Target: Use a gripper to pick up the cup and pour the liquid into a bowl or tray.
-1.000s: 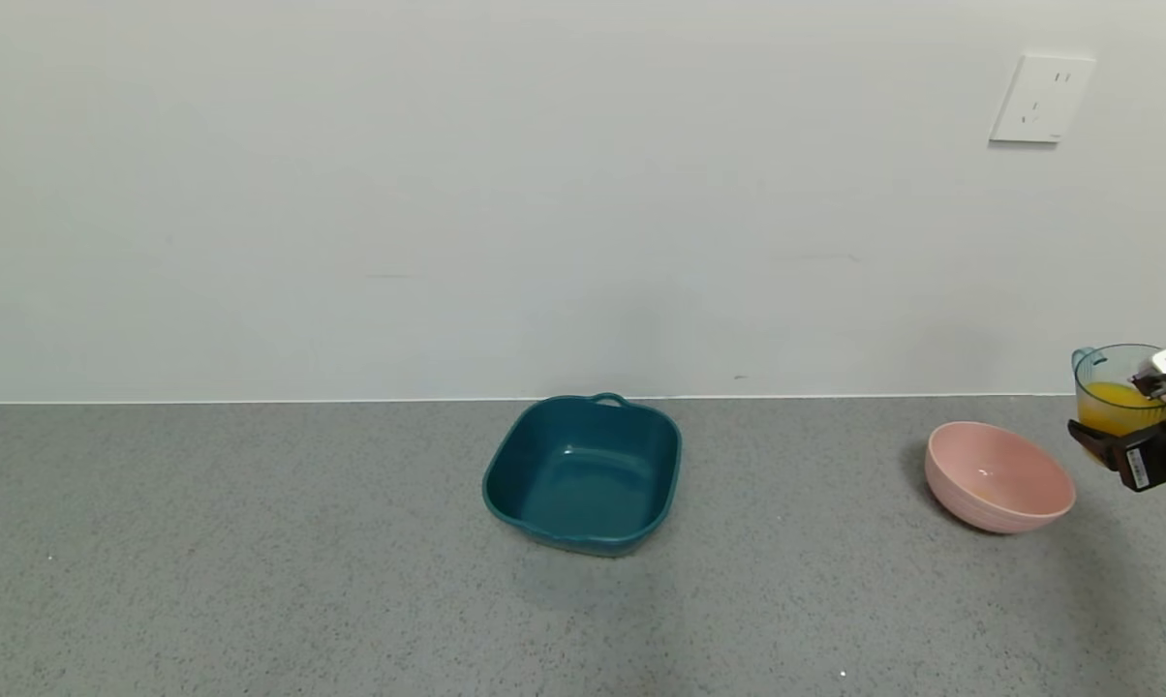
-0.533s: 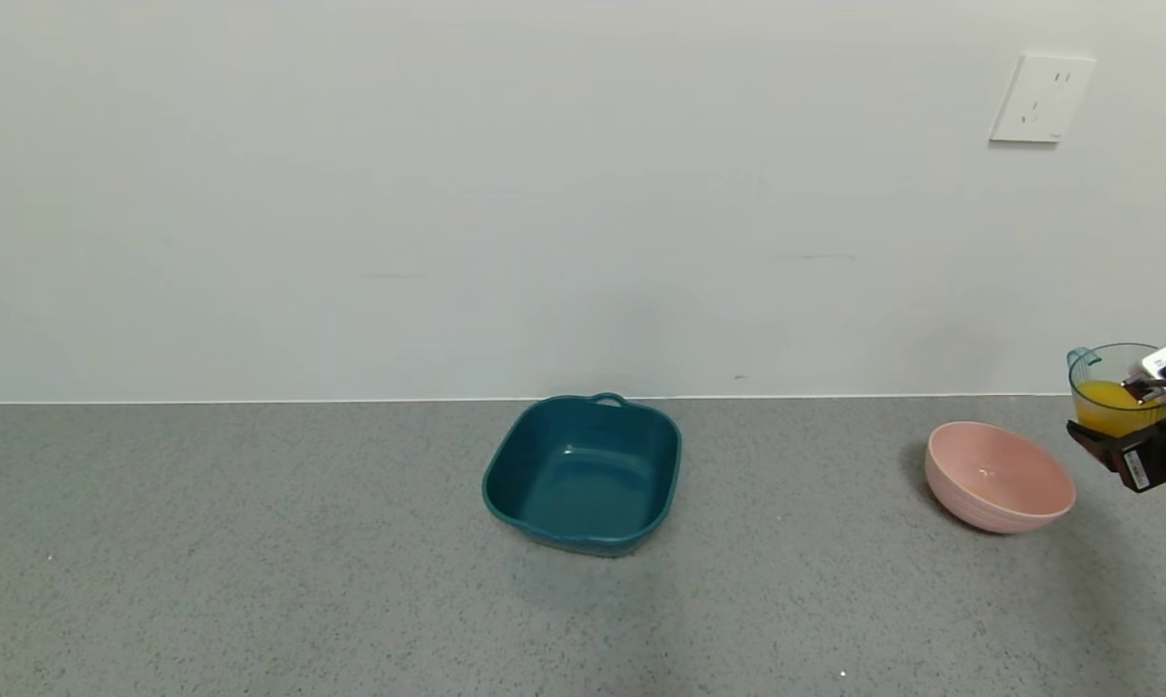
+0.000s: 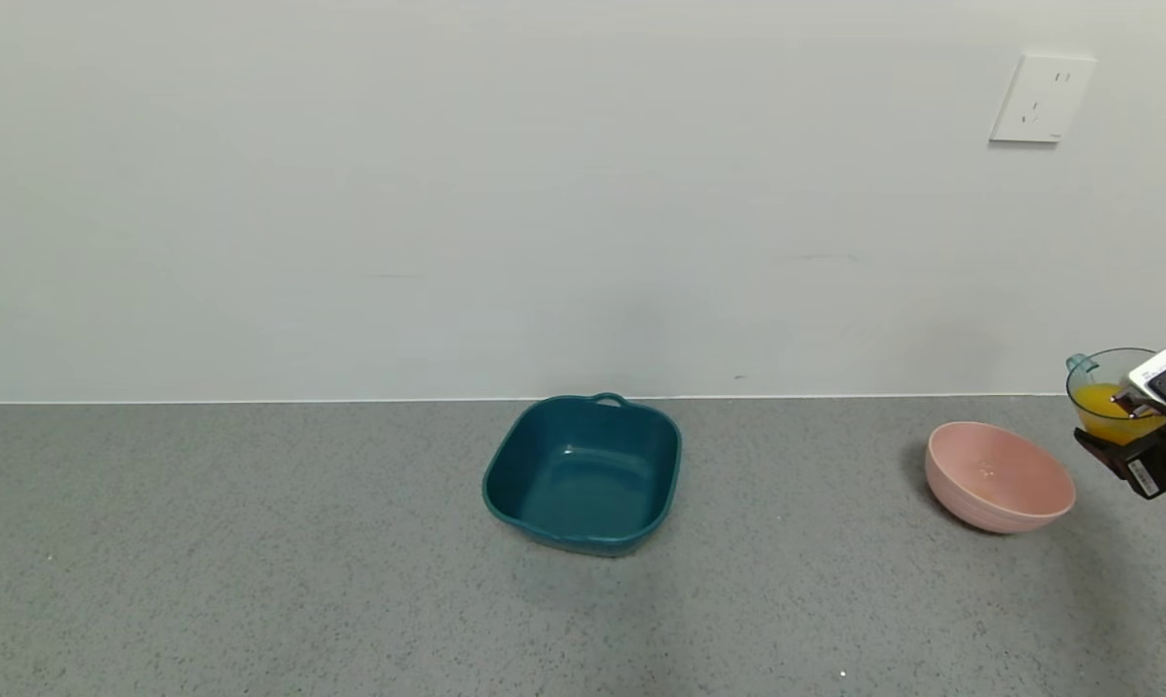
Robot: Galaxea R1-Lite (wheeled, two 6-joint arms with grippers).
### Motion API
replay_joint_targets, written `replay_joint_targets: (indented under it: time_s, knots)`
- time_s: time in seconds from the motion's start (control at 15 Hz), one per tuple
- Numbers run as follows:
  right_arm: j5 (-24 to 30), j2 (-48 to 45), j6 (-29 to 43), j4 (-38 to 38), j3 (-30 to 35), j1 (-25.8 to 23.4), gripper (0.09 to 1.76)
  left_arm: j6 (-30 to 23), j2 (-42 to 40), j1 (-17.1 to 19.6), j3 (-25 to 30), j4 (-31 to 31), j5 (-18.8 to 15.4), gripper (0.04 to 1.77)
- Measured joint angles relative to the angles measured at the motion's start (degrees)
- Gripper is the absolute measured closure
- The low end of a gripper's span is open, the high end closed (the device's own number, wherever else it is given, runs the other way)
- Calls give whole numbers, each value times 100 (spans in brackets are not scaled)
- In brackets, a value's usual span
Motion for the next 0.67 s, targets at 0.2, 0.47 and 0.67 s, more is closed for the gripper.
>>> replay_joint_targets:
  time_s: [0.2, 0.47, 0.67]
  knots:
    - [-18, 11, -243, 0, -6, -9, 50, 0, 0, 0, 0, 0, 0, 9]
    - [-93, 59, -489, -7, -22, 2, 50, 0, 0, 2, 0, 0, 0, 9]
    - [-96, 85, -624, -7, -9, 21, 50, 0, 0, -2, 0, 0, 0, 9]
